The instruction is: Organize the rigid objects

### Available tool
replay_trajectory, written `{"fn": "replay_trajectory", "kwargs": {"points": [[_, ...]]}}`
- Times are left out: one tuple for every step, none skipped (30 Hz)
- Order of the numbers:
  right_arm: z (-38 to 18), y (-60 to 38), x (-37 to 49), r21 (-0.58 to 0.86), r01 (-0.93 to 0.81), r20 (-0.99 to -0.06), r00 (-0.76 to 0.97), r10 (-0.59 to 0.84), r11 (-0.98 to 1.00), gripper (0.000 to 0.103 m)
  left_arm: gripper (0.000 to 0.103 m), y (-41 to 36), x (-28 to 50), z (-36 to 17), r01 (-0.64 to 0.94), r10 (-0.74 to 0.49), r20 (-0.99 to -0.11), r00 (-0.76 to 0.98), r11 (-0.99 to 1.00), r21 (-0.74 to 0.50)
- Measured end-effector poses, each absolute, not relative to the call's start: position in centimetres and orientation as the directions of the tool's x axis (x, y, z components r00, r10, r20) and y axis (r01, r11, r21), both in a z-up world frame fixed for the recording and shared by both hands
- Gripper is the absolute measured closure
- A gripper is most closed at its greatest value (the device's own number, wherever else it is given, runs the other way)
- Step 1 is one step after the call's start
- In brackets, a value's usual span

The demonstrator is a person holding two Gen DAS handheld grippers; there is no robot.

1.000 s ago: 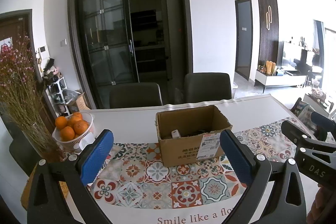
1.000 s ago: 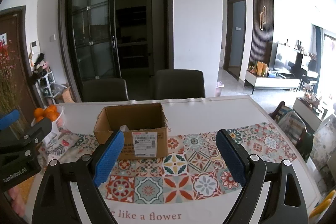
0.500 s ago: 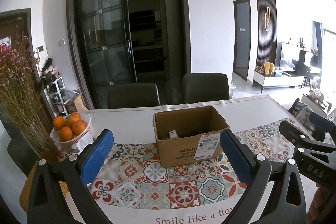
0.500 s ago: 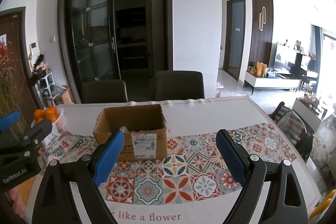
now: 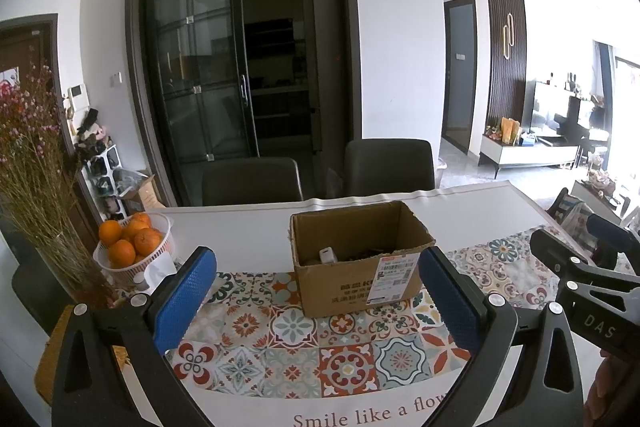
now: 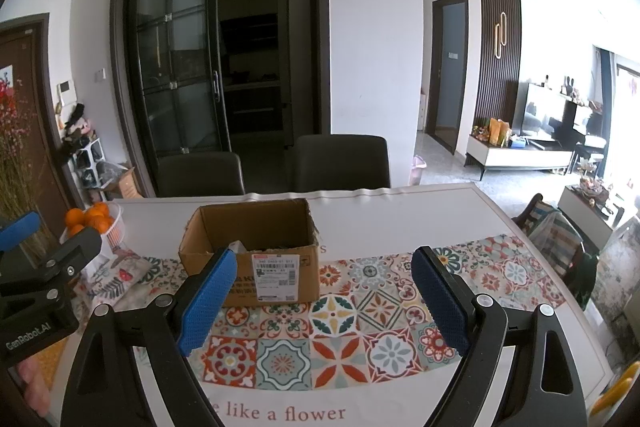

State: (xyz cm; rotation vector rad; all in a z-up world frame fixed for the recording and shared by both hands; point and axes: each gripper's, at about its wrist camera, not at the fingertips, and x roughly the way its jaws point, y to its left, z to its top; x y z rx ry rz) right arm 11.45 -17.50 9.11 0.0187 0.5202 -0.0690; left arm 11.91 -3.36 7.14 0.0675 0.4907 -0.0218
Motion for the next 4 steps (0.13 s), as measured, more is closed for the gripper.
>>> {"fn": "replay_trajectory", "kwargs": {"points": [[9.10, -17.50, 11.46, -0.001, 0.070, -0.497, 0.866, -0.061, 0.998, 0.014, 0.000, -3.43, 11.96, 7.15, 0.037, -0.004, -0.471, 0.882, 0.998, 0.059], [9.10, -17.49, 11.47, -0.001, 0.069, -0.498, 0.865, -0.061, 0.998, 0.014, 0.000, -3.37, 11.92, 7.12, 0.038, -0.006, -0.471, 0.882, 0.998, 0.059], [9.10, -17.52, 11.45, 0.000, 0.069, -0.497, 0.865, -0.060, 0.998, 0.014, 0.000, -3.40, 11.94, 7.09, 0.040, -0.007, -0.472, 0.882, 0.997, 0.059], [9.10, -17.52, 11.46, 0.000, 0.069, -0.497, 0.866, -0.060, 0.998, 0.014, 0.000, -3.39, 11.95, 7.08, 0.038, -0.006, -0.472, 0.882, 0.998, 0.059]]}}
